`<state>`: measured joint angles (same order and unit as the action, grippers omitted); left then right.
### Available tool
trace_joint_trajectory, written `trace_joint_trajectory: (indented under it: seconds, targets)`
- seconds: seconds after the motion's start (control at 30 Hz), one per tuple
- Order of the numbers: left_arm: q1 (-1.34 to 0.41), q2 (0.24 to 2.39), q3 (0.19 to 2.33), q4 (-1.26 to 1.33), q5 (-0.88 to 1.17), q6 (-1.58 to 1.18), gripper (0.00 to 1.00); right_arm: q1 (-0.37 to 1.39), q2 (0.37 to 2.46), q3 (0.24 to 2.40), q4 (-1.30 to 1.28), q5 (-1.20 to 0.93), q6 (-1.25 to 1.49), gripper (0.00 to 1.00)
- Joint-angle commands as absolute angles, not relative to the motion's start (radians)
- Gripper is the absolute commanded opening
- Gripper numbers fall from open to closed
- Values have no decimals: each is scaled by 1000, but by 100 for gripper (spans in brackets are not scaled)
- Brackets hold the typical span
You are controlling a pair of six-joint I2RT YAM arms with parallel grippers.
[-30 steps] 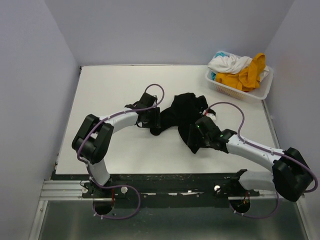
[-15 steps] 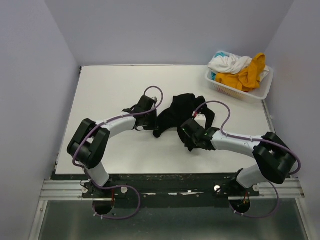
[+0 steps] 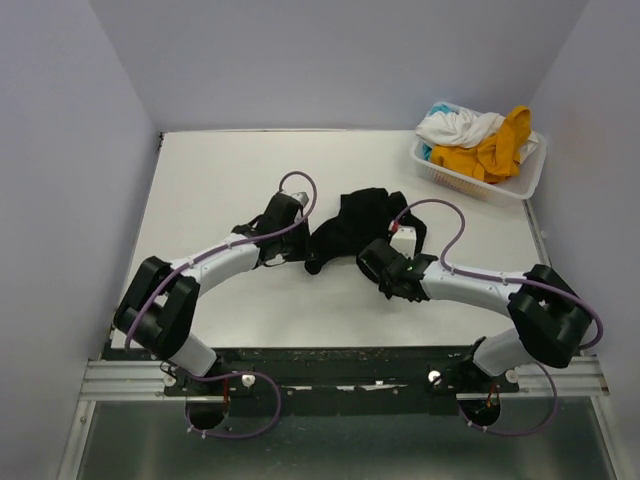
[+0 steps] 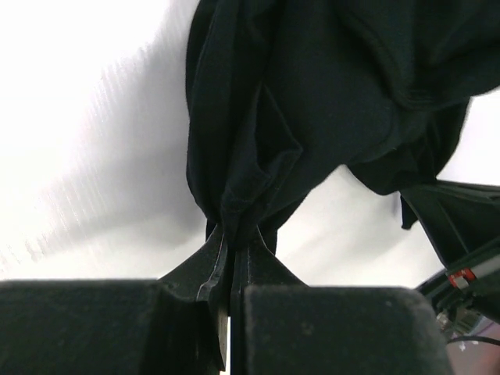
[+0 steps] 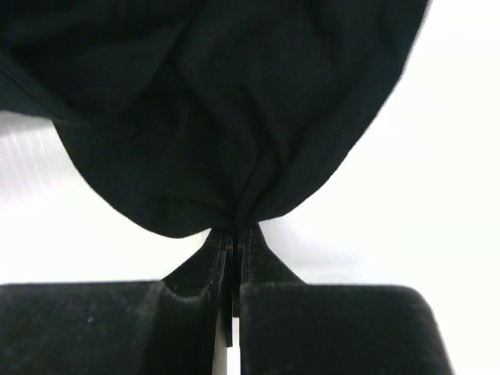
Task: Fold and stack the t-shirts
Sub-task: Flatten out the tshirt
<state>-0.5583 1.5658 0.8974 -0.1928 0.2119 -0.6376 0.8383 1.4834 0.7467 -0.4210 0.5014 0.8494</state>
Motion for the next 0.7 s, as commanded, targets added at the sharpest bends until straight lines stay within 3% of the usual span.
trace_joint_trajectory:
  seconds: [0.0,0.17,0.37,0.5,0.57,0.67]
  targets:
    - [-563,1437,907,-177,211,-640,0,841,1397,822,-486,698,814,1]
    - [-562,1313,983,-258,148,-620,0,841,1282,912,-498,893,750,1]
    - [-562,1120,1132,-428,-89,-586,0,842,1147,1042,-461,1046,627,1]
    - [-563,955,1179,-475,-227,-559,0,841,1026,1066,-301,1050,440,1]
    - [-562,877,1190,-471,-264,-542,0,841,950,1045,-149,983,315,1]
    - [-562,783,1224,-469,-275,-509,0,842,865,1095,-120,871,279,1]
